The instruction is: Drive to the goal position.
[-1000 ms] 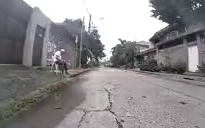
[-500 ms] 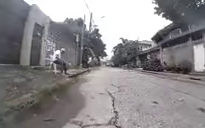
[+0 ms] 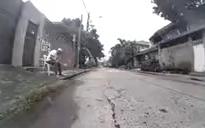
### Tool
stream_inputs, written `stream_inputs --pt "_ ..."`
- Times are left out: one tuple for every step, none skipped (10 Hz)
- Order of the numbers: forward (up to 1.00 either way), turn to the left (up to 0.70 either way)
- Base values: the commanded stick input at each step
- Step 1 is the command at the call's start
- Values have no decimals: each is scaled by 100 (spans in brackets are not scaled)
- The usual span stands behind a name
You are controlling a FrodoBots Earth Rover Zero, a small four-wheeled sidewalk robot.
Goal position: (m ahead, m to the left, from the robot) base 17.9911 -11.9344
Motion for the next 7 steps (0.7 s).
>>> stream_inputs --pt "70 0" --pt "70 0" --pt "70 0" --pt "70 0" --pt "70 0" --pt "70 0" --pt "70 0"
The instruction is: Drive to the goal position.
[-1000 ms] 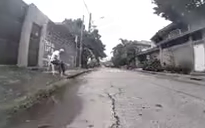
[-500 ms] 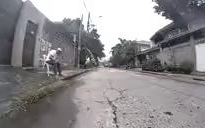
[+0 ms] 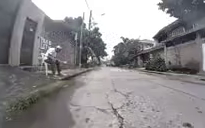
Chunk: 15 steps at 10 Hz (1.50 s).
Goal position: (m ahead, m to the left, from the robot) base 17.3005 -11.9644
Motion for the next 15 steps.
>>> stream_inputs --pt "70 0" --pt "70 0" --pt "70 0" --pt "70 -9" --pt "70 -27" --pt "70 -33" --pt "70 -35" --pt "70 -35" --pt "70 -26" --pt "70 -6" --pt "70 0" --pt "70 0" --pt "70 0" --pt "70 0" --pt "70 0"
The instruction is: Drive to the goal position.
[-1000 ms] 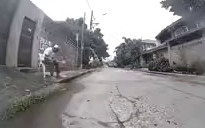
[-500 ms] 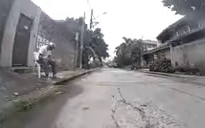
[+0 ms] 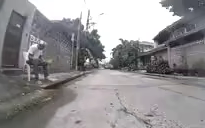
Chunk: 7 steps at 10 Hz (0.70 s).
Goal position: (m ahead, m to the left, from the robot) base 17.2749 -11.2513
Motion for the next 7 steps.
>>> stream_inputs --pt "70 0" --pt "70 0" --pt "70 0" --pt "70 0" --pt "70 0" --pt "70 0" --pt "70 0"
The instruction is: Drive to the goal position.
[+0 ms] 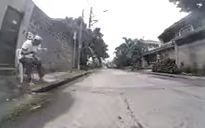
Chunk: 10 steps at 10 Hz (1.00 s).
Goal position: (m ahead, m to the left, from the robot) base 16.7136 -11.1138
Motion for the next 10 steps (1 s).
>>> stream_inputs --pt "70 0" --pt "70 0" --pt "70 -11" --pt "70 -33" --pt "70 -35" --pt "70 -35" --pt "70 -25" --pt "70 -2" --pt "70 0" --pt "70 0"
